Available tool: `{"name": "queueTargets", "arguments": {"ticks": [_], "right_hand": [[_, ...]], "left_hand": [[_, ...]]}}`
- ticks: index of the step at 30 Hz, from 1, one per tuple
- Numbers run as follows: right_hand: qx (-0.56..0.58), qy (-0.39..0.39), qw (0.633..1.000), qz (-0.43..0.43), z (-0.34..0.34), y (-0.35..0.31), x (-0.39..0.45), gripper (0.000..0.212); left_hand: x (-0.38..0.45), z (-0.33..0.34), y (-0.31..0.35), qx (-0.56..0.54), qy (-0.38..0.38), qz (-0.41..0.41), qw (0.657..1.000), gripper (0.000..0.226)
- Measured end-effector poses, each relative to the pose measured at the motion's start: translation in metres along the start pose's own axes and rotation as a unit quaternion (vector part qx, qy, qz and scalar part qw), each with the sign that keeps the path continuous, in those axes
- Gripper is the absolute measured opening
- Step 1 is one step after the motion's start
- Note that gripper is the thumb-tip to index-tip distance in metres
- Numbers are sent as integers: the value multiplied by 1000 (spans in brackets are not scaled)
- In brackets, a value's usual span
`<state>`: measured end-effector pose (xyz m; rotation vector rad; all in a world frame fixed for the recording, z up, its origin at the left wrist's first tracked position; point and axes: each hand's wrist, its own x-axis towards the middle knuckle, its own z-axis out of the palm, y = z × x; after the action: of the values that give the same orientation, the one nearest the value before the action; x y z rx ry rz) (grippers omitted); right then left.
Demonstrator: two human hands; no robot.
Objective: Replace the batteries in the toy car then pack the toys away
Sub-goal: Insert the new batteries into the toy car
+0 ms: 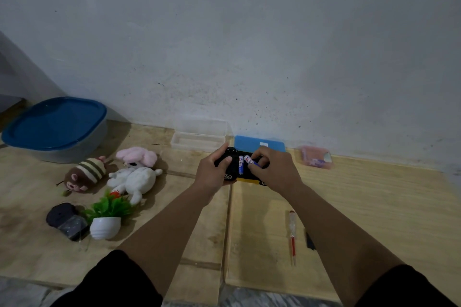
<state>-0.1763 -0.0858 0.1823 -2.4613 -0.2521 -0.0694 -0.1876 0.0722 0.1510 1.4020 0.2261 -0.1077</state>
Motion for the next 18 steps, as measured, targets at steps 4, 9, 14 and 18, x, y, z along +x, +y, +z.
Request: {"name": "queueTargets", "arguments": {"ticks": [4,9,14,18], "right_hand": [[-11,-5,1000,-6,2,1,0,14],[-15,-32,999,4,3,-5,2,37],[20,-49,999,-1,-3,-3,3,29],[-33,-26,999,-4,-5,-2,7,47]], "left_hand": [[2,1,3,0,6,1,1000,45],[2,4,4,8,-8,2,1000,44],[5,-2,6,22,-7,11,1000,44],[5,-3,7,21,-14,12,1000,43]]}}
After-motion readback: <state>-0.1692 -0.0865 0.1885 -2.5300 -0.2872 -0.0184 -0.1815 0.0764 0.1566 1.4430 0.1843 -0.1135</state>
